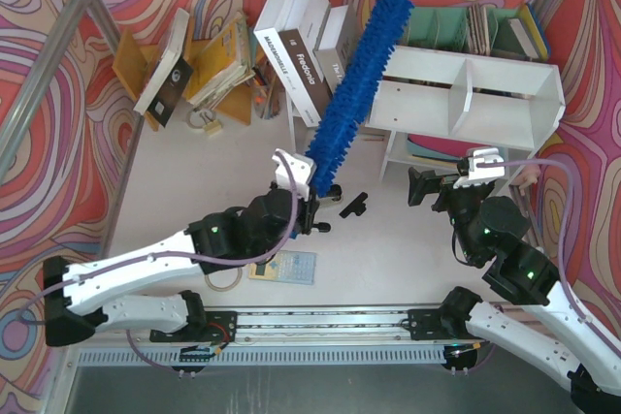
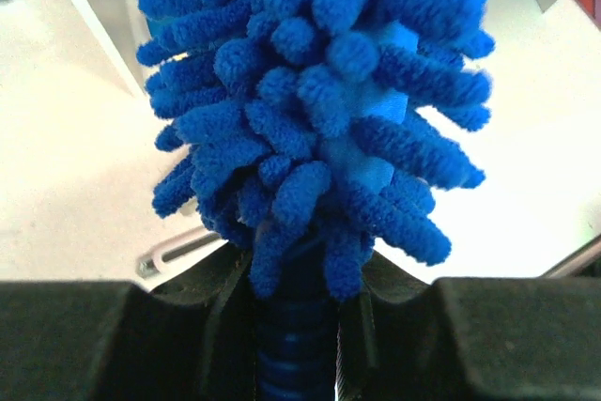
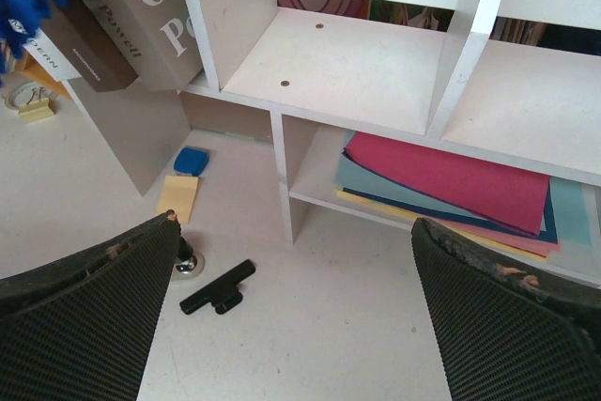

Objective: Dust the bookshelf with a duster

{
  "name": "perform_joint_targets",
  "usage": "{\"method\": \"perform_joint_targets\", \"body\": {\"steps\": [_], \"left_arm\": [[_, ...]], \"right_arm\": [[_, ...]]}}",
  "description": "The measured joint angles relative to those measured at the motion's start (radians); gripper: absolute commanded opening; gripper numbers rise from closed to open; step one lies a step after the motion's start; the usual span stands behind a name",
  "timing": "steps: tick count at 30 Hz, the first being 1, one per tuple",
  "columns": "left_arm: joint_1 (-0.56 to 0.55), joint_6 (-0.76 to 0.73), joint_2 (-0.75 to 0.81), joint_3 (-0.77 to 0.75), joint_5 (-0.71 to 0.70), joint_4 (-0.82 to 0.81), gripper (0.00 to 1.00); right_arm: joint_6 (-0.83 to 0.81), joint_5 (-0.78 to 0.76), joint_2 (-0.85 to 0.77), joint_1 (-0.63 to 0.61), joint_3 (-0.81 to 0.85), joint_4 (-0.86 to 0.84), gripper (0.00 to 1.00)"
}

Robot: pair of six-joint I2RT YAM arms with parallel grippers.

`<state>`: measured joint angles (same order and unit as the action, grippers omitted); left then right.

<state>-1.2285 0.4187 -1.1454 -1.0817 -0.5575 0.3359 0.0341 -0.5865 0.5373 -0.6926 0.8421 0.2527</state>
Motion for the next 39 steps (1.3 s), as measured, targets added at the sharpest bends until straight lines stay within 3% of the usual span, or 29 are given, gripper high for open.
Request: {"method": "perform_joint_targets", "body": {"steps": [18, 30, 39], "left_arm": [[-0.002, -0.313, 0.367, 0.515, -0.072, -0.540, 0.00], [0.001, -0.510, 0.454, 0.721, -0.186, -0.895, 0.00], [0.028, -0.520, 0.365, 0.841, -0.248, -1.125, 0.00]], "right_arm": [[0.000, 0.000, 0.013, 0.000, 0.000, 0.000, 0.99], [0.000, 0.000, 0.014, 0.000, 0.000, 0.000, 0.99], [0.000, 0.000, 0.023, 0.000, 0.000, 0.000, 0.99]]}}
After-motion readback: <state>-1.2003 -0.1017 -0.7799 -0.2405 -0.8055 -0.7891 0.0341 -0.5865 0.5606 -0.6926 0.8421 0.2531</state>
